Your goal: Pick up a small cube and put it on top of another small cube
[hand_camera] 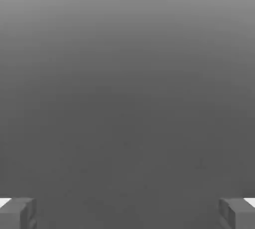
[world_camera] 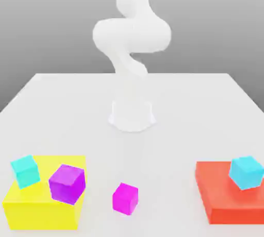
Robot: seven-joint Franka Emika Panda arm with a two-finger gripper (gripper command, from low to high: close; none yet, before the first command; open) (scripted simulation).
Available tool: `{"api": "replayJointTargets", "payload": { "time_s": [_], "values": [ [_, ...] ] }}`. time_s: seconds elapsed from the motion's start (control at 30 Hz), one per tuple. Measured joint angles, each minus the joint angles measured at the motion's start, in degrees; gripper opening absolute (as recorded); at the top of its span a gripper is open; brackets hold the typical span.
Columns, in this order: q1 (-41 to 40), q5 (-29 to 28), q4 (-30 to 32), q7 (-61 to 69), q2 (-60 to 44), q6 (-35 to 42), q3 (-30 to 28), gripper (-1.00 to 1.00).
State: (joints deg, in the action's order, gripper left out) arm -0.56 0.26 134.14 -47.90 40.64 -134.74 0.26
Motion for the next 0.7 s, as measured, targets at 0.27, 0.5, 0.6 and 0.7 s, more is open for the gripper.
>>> {"api": "replayJointTargets", "payload": {
  "time_s": [0.27,0.5,0.6,0.7],
  "values": [
    [-2.1,0.8,7.7,-6.8,-17.0,-9.7,1.4,0.0],
    [-3.5,0.4,14.3,-13.4,-31.5,-18.0,2.3,0.0],
    [-4.0,0.0,17.1,-16.3,-37.8,-21.6,2.3,0.0],
    [-4.0,-0.7,19.9,-19.5,-44.0,-25.2,2.0,0.0]
  ]
}}
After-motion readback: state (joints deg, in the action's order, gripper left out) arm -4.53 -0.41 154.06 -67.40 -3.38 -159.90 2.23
